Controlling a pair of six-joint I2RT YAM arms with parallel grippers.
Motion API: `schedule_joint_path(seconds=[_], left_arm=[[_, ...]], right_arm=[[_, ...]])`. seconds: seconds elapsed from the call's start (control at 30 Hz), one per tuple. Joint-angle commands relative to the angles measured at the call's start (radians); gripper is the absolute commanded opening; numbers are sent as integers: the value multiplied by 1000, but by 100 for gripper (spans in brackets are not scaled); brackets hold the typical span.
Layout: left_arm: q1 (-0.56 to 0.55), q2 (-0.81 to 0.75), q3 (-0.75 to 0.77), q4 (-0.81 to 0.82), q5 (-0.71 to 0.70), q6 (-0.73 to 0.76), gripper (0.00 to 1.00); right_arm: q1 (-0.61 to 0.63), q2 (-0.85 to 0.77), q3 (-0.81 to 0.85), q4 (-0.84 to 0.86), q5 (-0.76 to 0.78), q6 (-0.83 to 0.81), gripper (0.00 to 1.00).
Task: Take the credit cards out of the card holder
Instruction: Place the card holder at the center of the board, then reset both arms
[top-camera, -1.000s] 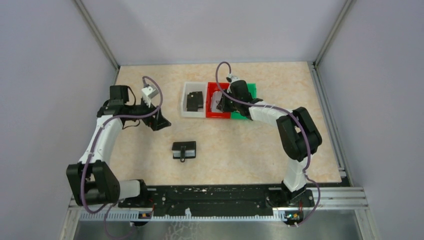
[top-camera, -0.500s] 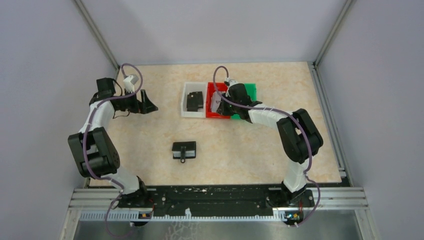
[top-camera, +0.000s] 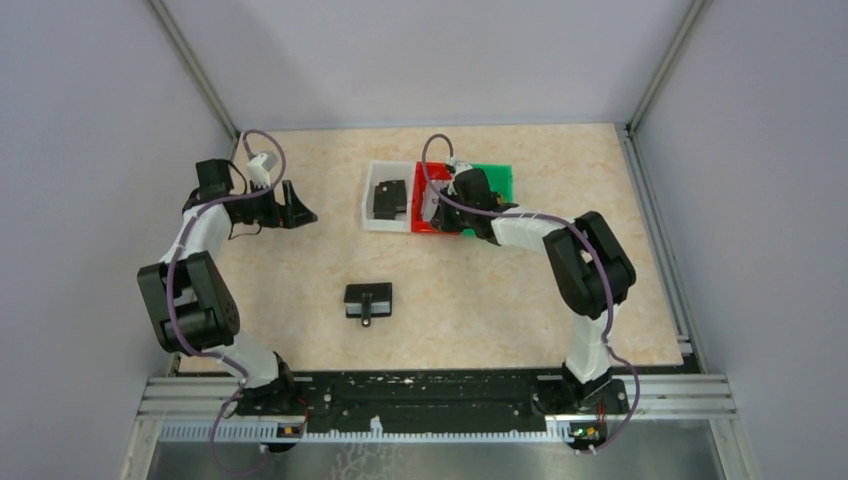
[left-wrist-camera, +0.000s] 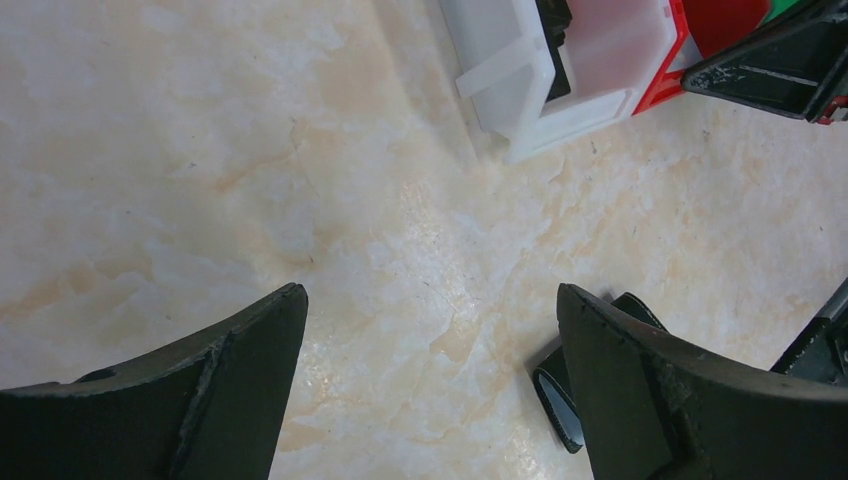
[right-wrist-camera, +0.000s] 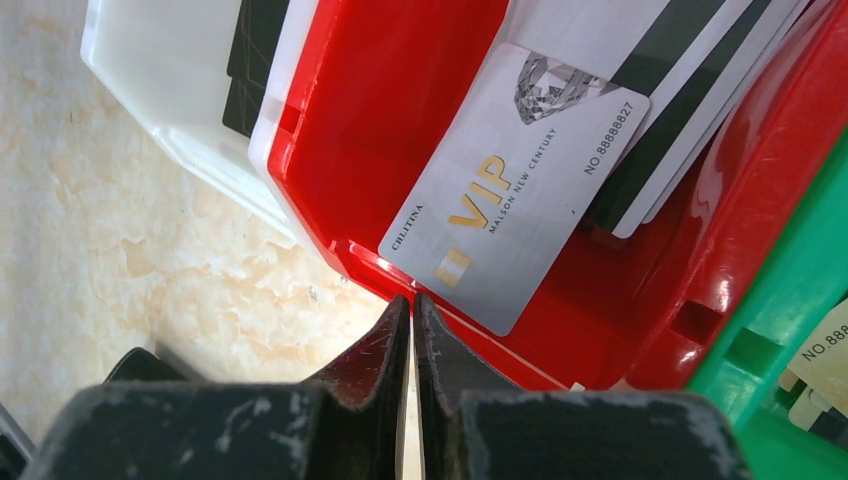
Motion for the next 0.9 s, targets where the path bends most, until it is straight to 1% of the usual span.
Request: schedule_joint_path(seconds=[0.0,0.1,0.2,0.4,0.47,0.53,0.57,0.67,0.77,0.83,0.87], left_arm=[[0,-33,-25,22,54,10,99],[0,-32,-40,27,67,17,99],[0,-23,-46,19,85,27,99],[0,-17,-57,18,95,33,99],[0,-23,-71,33,97,34,99],[0,-33,-102,74,103,22,99],[-1,-40,-124,103,105,12,99],[-5,-52,-189,208,108,-36,99],[-29,-36,-230,290,81,-72,99],[-59,-41,-286,368,33,-72,99],[-76,-49,-317,415,1,-68,99]], right_arm=[[-24,39,57,50,34,-8,4],[-35,38,70,47,27,-15,5],[-43,22,73,49,16,-22,8],[-60,-12,53,79,-26,-9,9],[-64,-34,47,96,-40,-2,12],[-67,-71,41,98,-38,-8,21],[-67,-98,35,96,-26,-19,29],[-67,-210,-31,110,58,-64,49],[-69,-357,-136,124,221,-106,74],[-74,-488,-223,144,351,-122,89],[-78,-544,-265,146,412,-125,95]])
